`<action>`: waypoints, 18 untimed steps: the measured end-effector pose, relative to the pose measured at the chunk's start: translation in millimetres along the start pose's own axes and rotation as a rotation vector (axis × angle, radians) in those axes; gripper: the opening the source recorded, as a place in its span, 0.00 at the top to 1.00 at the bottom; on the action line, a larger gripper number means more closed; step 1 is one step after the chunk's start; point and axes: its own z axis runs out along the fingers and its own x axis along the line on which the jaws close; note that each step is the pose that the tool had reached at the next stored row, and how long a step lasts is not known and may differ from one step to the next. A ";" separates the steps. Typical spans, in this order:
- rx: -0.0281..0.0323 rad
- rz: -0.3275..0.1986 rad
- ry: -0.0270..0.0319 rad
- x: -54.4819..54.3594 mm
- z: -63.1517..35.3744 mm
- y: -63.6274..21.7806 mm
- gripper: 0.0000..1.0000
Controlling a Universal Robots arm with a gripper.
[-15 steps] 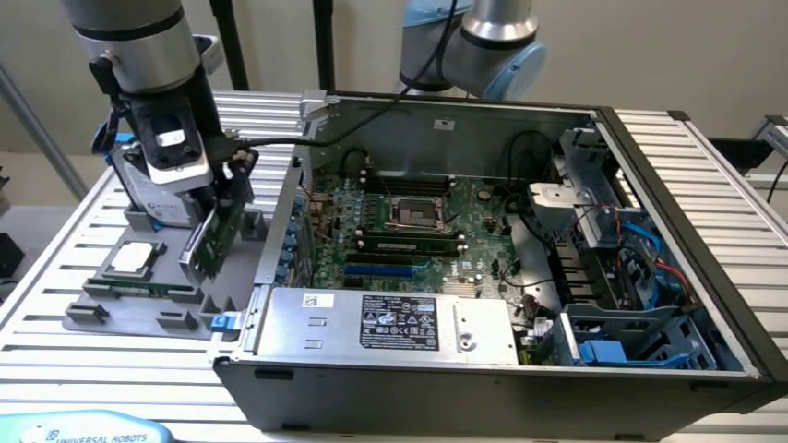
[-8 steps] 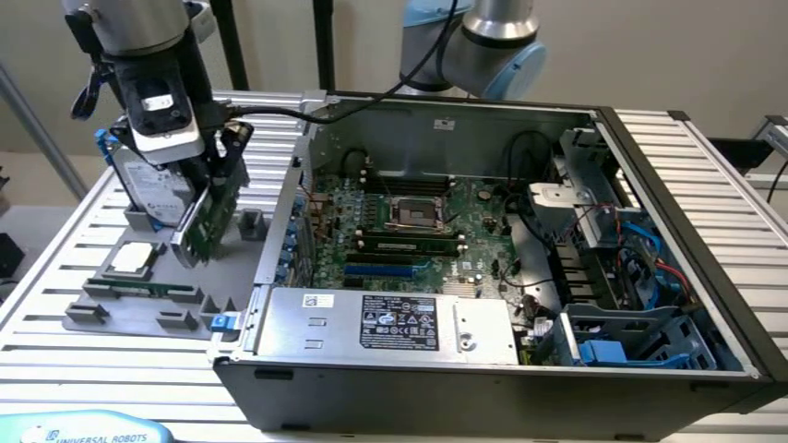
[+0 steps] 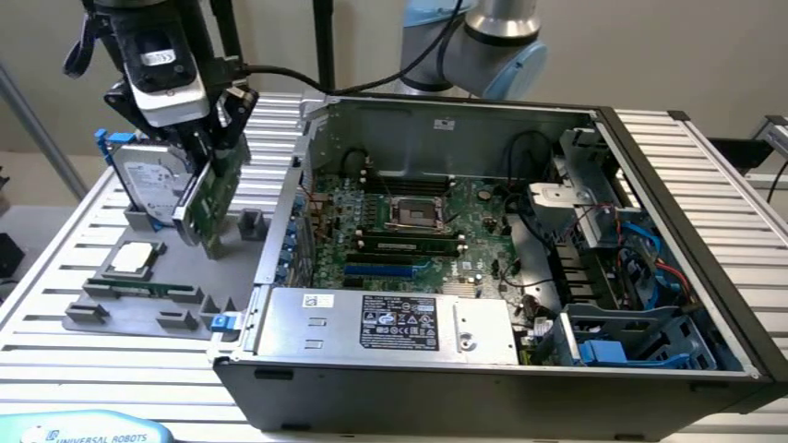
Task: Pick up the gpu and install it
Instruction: 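Pick up the gpu and move the gpu toward the slot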
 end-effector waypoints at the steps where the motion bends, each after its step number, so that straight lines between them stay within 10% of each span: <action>1: -0.0008 -0.002 0.0002 -1.7 -4.5 0.3 0.73; 18: -0.0152 -0.013 0.0129 -72.5 -68.4 9.1 0.73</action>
